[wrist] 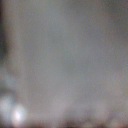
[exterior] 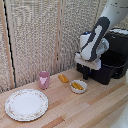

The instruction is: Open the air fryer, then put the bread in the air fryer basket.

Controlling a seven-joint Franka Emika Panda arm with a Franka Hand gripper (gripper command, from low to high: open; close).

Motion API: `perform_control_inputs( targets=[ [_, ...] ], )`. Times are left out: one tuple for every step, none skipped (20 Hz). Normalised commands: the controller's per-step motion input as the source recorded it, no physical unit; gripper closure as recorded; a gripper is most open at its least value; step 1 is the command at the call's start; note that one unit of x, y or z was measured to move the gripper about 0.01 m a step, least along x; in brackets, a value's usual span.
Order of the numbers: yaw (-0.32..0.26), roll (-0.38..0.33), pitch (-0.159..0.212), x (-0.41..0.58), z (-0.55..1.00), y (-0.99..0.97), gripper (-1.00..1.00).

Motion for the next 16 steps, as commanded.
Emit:
perform_control_inputs(
  targets=[
    [0.000, 0.000, 0.003, 0.071, 0.68, 0.23, -1.00],
    [0.000, 0.000, 0.008, 0.077, 0.83, 0.20, -1.00],
    [0.005, 0.000, 0.017, 0.134, 0.83, 0.22, -1.00],
    [0.035, 0.000, 0.003, 0.131, 0.85, 0.23, -1.00],
    [0.044, 0.000, 0.027, 0.160, 0.83, 0.25, -1.00],
    [0.044, 0.000, 0.049, 0.186, 0.84, 0.22, -1.00],
    [0.050, 0.000, 0.062, 0.169, 0.82, 0.20, -1.00],
    [0.050, 0.000, 0.079, 0.254, 0.80, 0.23, -1.00],
    [0.059, -0.004, 0.080, 0.300, 0.77, 0.23, -1.00],
    [0.087, -0.008, 0.089, 0.317, 0.68, 0.25, -1.00],
    [0.137, -0.001, 0.128, 0.349, 0.55, 0.31, -1.00],
    [0.194, 0.021, 0.146, 0.389, 0.43, 0.27, -1.00],
    [0.231, 0.074, 0.126, 0.337, 0.40, 0.21, -1.00],
    [0.257, 0.083, 0.110, 0.309, 0.29, 0.23, -1.00],
    [0.262, 0.081, 0.096, 0.323, 0.24, 0.23, -1.00],
    [0.268, 0.080, 0.080, 0.337, 0.19, 0.22, -1.00]
  ],
)
